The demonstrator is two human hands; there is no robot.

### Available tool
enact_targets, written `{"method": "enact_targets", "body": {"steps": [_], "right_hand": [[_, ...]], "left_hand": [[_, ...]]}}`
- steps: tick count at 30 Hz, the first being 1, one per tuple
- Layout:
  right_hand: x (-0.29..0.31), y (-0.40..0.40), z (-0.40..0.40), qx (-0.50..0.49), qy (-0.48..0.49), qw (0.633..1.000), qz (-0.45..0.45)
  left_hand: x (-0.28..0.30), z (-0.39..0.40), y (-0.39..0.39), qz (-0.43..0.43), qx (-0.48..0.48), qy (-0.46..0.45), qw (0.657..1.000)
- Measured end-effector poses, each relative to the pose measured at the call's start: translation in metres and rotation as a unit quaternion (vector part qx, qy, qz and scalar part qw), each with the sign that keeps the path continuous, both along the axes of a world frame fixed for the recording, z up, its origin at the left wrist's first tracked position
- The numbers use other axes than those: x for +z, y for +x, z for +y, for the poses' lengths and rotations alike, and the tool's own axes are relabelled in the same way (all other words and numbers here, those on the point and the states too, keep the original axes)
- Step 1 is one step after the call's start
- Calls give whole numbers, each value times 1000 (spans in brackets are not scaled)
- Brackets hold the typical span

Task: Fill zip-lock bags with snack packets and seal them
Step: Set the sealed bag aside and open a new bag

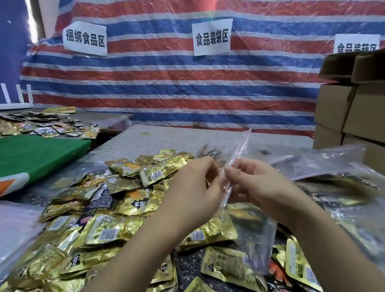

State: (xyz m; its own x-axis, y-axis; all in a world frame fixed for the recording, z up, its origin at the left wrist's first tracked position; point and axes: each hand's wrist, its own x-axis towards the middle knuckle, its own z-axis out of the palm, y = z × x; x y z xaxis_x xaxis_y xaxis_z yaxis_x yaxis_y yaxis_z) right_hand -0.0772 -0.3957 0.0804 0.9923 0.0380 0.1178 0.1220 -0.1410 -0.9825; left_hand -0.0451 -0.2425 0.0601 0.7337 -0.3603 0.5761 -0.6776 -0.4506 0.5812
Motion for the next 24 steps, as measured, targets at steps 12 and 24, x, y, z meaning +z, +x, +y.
{"method": "enact_targets", "body": {"steps": [12,24], "right_hand": [[-6,6,2,-26,29,999,-20],[-5,2,-11,115,-57,992,-12]], "left_hand": [[4,15,14,33,-37,27,998],[13,18,12,75,-84,116,987]]}}
